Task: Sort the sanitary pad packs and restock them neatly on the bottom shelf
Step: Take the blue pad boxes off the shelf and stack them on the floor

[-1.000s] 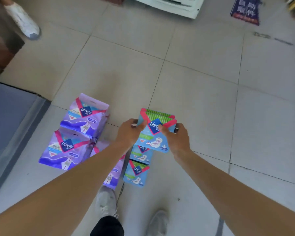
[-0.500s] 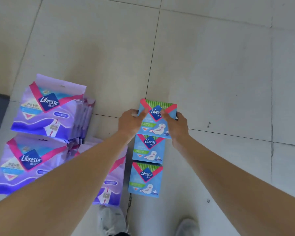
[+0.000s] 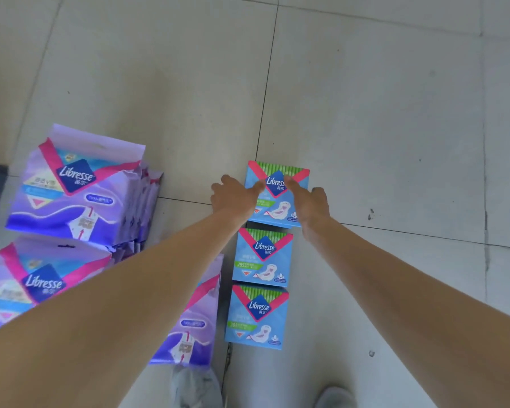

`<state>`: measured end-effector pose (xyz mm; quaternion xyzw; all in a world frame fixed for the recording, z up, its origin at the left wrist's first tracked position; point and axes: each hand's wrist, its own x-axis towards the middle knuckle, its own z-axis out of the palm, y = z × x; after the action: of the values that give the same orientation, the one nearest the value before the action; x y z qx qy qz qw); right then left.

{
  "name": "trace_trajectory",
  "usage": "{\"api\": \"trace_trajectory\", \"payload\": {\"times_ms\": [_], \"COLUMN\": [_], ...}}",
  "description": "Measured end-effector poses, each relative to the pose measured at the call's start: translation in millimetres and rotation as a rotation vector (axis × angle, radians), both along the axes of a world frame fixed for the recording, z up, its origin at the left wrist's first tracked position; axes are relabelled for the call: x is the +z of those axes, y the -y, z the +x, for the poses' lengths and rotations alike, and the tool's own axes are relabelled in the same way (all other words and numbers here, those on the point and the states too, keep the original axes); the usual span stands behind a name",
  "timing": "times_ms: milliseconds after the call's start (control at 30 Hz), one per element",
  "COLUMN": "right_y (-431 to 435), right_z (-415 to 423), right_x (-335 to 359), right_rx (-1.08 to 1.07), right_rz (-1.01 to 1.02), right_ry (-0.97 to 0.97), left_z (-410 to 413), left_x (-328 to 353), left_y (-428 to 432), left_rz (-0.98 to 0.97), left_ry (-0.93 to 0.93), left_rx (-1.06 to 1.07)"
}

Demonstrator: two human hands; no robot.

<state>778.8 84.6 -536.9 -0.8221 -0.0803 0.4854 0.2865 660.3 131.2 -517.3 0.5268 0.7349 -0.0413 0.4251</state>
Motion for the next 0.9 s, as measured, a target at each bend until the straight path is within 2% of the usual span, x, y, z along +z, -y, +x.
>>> {"api": "trace_trajectory", "payload": {"times_ms": [100,167,333,533,767,900], "right_y": [6.2,12.6,13.9,-1.1,21.3,36.0], "right_z": [0.0,-3.8,-22.2,-86.0,-203.6,-278.1], "right_x": [38.6,74.3,187.4,335.7,461.9,515.3], "right_rx": [0.119,0.272,0.895,1.485,1.79,1.923], "right_rz": [-0.061,-0.063,-0.018,0.202,0.407,0.522], "right_ry": [0.144,0.239,0.439,0.603,0.519,0.518], "left_z": [0.5,-5.7,-37.7,-106.4,-205.1,-267.8], "left_x": [42.5,74.6,170.4,315.1,437.0,486.7], "left_y": [16.7,26.5,38.5,56.3,138.2,166.9], "left_rz": [0.112,0.106,0.092,0.18,0.126,0.157], "left_ry": [-0.016,0.006,-0.016,-0.09,-0.245,-0.305], "left_rx": [-0.071,-0.084,-0.082,0.103,0.291,0.453]}}
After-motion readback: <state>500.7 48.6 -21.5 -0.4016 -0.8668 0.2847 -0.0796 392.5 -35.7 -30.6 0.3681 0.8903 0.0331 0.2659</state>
